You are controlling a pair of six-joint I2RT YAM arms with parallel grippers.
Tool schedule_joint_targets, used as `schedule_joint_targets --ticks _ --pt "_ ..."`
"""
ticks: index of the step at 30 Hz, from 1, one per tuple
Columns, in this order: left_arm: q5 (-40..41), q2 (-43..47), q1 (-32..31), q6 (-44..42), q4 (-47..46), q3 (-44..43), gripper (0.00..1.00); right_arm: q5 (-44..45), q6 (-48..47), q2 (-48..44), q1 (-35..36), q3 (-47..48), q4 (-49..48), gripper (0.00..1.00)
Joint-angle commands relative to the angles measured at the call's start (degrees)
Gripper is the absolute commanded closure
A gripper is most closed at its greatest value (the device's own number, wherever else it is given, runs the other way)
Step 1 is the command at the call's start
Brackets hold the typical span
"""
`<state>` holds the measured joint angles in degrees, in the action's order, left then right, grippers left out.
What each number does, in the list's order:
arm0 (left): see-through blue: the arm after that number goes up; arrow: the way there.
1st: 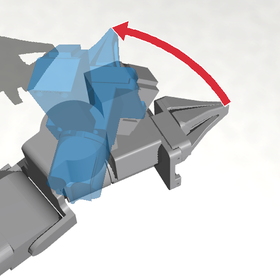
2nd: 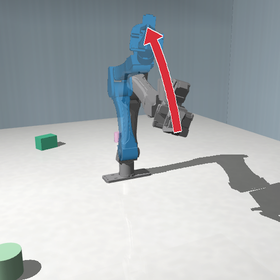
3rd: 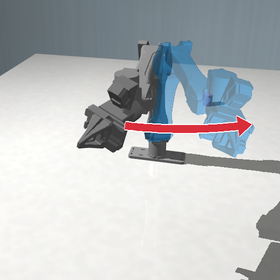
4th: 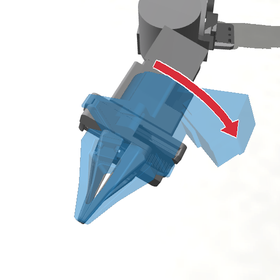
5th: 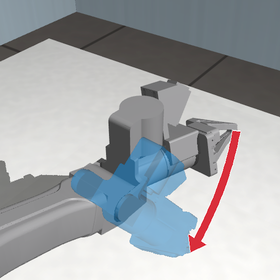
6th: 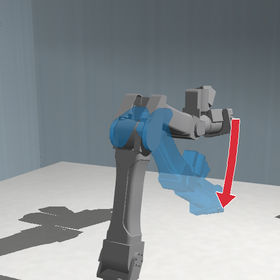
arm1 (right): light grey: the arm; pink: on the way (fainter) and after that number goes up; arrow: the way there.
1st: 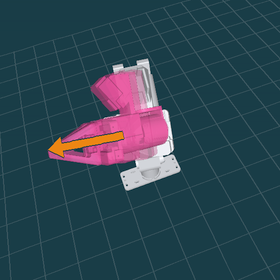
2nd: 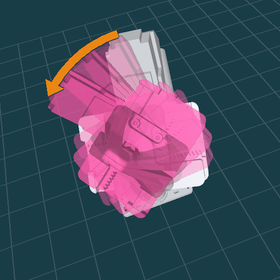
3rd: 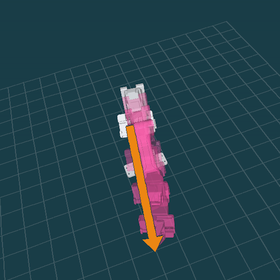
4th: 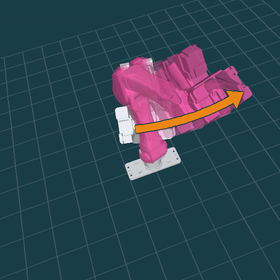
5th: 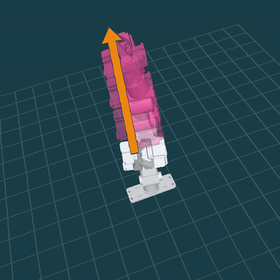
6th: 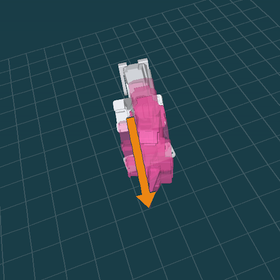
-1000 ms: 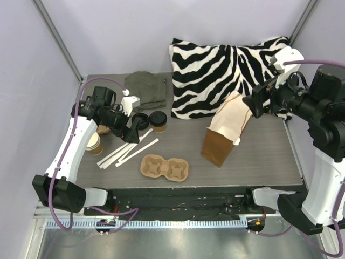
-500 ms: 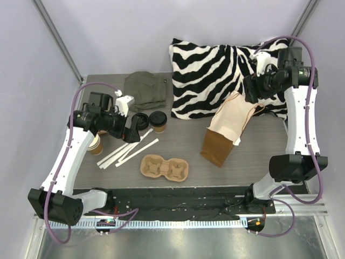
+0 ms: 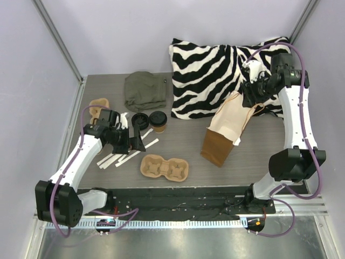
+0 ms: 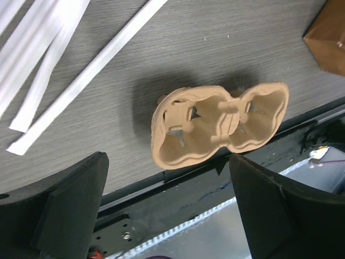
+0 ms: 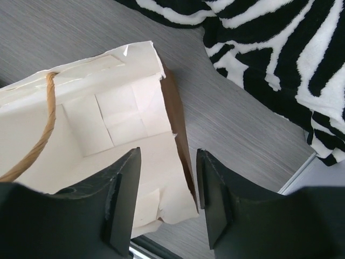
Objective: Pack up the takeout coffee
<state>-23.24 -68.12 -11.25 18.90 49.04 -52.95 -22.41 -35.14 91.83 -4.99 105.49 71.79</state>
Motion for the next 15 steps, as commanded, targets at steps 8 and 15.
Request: schedule_joint_targets --ticks 8,15 --pt "4.36 -1.31 0.17 13.09 -3.95 6.71 0.15 0.00 -0.38 0.37 0.07 1.20 -4.55 0.99" --pt "0.65 0.96 -0.27 18.54 -0.61 11.99 0.27 0.62 0.33 0.81 0.07 2.09 -4.03 0.99"
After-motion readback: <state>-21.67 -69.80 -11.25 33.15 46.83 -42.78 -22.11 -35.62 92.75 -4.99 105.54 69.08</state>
